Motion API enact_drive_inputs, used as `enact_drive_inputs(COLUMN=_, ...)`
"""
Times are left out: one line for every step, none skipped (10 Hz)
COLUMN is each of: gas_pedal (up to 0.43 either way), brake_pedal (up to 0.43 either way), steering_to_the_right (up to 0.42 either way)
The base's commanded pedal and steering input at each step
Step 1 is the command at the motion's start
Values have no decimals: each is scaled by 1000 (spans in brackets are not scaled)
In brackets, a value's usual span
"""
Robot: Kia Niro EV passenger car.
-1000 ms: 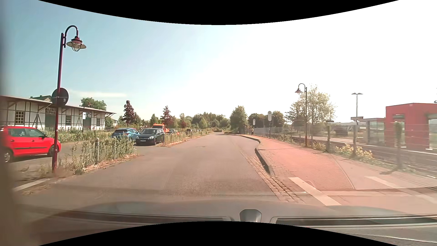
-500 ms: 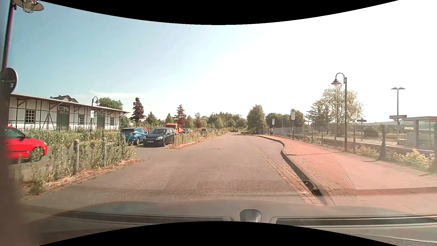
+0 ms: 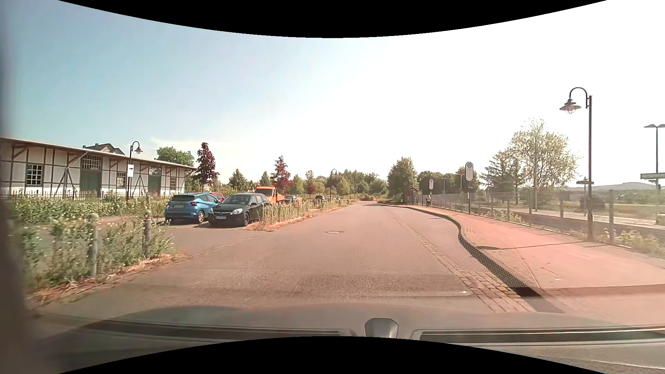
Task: Follow the waypoints while adhering to traffic rules and regulations
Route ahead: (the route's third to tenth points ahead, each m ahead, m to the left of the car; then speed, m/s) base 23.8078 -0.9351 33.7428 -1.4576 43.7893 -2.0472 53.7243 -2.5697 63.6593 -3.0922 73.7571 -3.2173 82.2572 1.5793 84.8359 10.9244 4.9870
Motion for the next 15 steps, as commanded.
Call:
enact_drive_inputs(gas_pedal=79, brake_pedal=6, steering_to_the_right=29)
enact_drive_inputs(gas_pedal=79, brake_pedal=6, steering_to_the_right=42)
enact_drive_inputs(gas_pedal=79, brake_pedal=6, steering_to_the_right=49)
enact_drive_inputs(gas_pedal=79, brake_pedal=6, steering_to_the_right=50)
enact_drive_inputs(gas_pedal=79, brake_pedal=6, steering_to_the_right=47)
enact_drive_inputs(gas_pedal=79, brake_pedal=6, steering_to_the_right=46)
enact_drive_inputs(gas_pedal=79, brake_pedal=6, steering_to_the_right=45)
enact_drive_inputs(gas_pedal=87, brake_pedal=6, steering_to_the_right=44)
enact_drive_inputs(gas_pedal=98, brake_pedal=6, steering_to_the_right=42)
enact_drive_inputs(gas_pedal=98, brake_pedal=6, steering_to_the_right=39)
enact_drive_inputs(gas_pedal=98, brake_pedal=6, steering_to_the_right=38)
enact_drive_inputs(gas_pedal=98, brake_pedal=6, steering_to_the_right=36)
enact_drive_inputs(gas_pedal=110, brake_pedal=6, steering_to_the_right=32)
enact_drive_inputs(gas_pedal=110, brake_pedal=6, steering_to_the_right=29)
enact_drive_inputs(gas_pedal=110, brake_pedal=6, steering_to_the_right=25)
